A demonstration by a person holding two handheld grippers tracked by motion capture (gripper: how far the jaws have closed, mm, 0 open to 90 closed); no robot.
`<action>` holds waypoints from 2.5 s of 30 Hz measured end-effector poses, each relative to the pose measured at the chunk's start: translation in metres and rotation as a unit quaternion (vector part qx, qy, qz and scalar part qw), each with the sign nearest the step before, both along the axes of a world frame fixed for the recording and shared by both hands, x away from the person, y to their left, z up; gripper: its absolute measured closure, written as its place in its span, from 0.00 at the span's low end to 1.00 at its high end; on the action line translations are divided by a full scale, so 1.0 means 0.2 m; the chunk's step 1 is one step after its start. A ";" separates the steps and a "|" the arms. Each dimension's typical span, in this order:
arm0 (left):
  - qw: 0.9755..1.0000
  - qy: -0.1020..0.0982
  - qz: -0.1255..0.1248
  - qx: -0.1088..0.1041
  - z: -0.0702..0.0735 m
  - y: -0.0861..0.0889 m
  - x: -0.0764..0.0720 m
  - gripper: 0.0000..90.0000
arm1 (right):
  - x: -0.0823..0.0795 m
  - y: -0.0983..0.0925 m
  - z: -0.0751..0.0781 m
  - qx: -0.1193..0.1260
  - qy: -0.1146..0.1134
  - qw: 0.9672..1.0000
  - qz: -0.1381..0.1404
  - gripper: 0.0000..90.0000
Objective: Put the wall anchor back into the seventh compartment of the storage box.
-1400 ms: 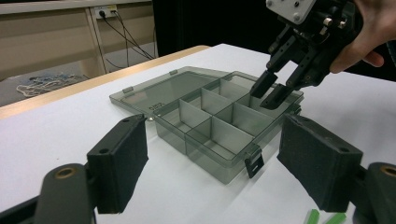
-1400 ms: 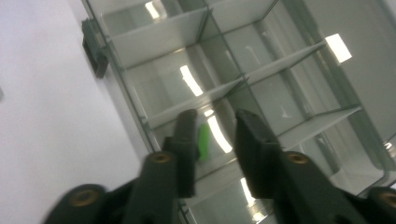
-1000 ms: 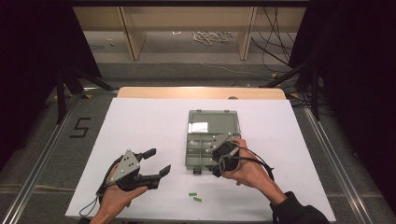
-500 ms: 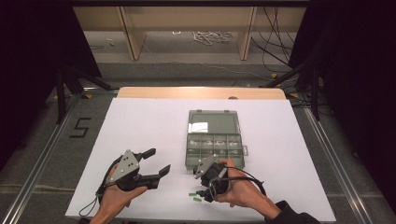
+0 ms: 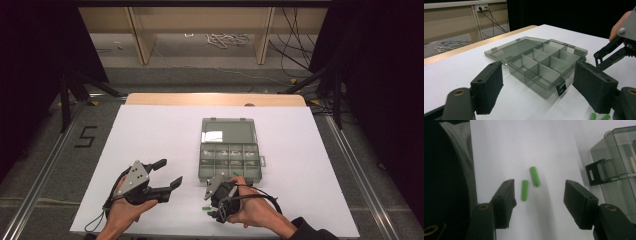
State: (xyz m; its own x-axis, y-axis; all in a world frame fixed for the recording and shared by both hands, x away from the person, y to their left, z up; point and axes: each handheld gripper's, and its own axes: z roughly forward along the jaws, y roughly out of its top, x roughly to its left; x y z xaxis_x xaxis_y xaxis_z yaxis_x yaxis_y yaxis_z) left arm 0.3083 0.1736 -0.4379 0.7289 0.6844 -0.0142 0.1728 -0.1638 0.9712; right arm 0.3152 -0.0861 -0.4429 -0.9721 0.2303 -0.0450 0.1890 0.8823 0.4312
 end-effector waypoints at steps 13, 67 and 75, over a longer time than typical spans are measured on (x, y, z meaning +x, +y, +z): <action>1.000 0.000 -0.001 0.000 0.00 0.00 0.00 0.26 | -0.01 0.02 -0.05 -0.020 0.022 1.000 0.011 0.63; 1.000 -0.002 0.001 0.006 -0.01 0.01 0.01 0.26 | 0.02 0.13 -0.08 -0.102 0.031 0.994 0.039 0.94; 1.000 -0.001 0.003 0.002 0.00 0.01 0.01 0.26 | 0.04 0.10 -0.03 -0.077 0.028 0.996 0.047 0.94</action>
State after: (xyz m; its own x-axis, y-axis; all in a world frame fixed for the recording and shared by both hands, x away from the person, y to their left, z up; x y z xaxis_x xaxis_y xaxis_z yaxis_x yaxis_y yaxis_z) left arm 0.3105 0.1757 -0.4386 0.7251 0.6886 -0.0087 0.1708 -0.1676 0.9709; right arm 0.3225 -0.0664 -0.4495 -0.9910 0.1325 -0.0187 0.1220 0.9522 0.2801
